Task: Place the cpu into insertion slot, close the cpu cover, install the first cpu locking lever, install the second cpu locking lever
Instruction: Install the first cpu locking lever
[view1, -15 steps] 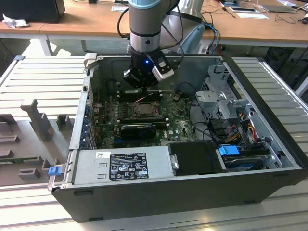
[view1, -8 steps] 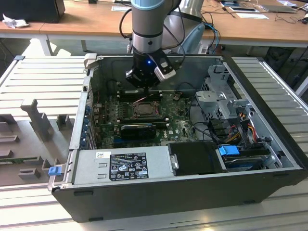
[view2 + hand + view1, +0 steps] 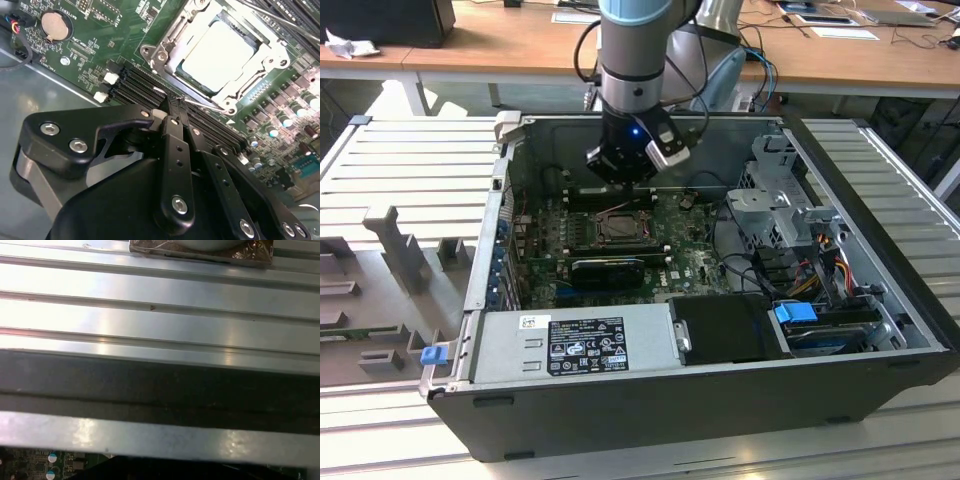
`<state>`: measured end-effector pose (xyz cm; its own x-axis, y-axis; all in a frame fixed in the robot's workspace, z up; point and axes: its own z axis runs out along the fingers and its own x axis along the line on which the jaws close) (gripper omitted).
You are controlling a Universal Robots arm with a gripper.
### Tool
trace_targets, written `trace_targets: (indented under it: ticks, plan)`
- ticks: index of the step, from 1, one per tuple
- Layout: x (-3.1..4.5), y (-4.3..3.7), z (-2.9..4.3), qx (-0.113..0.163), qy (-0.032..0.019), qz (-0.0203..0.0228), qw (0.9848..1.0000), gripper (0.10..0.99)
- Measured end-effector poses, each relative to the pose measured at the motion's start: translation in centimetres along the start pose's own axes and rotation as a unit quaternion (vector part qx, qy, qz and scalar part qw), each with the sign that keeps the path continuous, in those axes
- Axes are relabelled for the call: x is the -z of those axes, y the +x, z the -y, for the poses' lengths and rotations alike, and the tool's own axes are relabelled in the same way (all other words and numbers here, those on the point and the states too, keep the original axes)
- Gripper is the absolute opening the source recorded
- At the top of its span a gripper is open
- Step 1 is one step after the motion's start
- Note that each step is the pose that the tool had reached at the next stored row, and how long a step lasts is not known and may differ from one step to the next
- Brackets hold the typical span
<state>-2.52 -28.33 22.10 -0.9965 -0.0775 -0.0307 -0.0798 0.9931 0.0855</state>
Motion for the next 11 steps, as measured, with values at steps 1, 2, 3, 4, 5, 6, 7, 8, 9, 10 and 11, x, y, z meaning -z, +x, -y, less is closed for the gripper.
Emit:
trace_targets:
  ticks: [1, 2, 3, 4, 5, 6, 7, 8, 9, 10, 11]
  plan:
    - [-0.06, -0.08, 0.01, 0.000, 0.0001, 0.0000, 1.0000, 0.106]
    - [-0.16, -0.22, 0.03, 0.000, 0.0000, 0.0000, 1.0000, 0.106]
    - [-0.25, -0.31, 0.05, 0.000, 0.0001, 0.0000, 1.0000, 0.106]
    - [-0.36, -0.36, 0.06, 0.000, 0.0000, 0.0000, 1.0000, 0.106]
    - [-0.46, -0.37, 0.07, 0.000, 0.0001, 0.0000, 1.0000, 0.106]
    - [-0.58, -0.36, 0.08, 0.000, 0.0000, 0.0000, 1.0000, 0.106]
    - [-0.70, -0.34, 0.10, 0.000, 0.0001, 0.0000, 1.0000, 0.106]
    - [-0.74, -0.33, 0.12, 0.000, 0.0001, -0.0001, 1.0000, 0.106]
    - [-0.77, -0.32, 0.14, 0.000, 0.0001, -0.0001, 1.0000, 0.106]
    - [-0.80, -0.31, 0.20, 0.000, 0.0000, 0.0000, 1.0000, 0.106]
    - [-0.83, -0.31, 0.25, 0.000, 0.0000, 0.0000, 1.0000, 0.106]
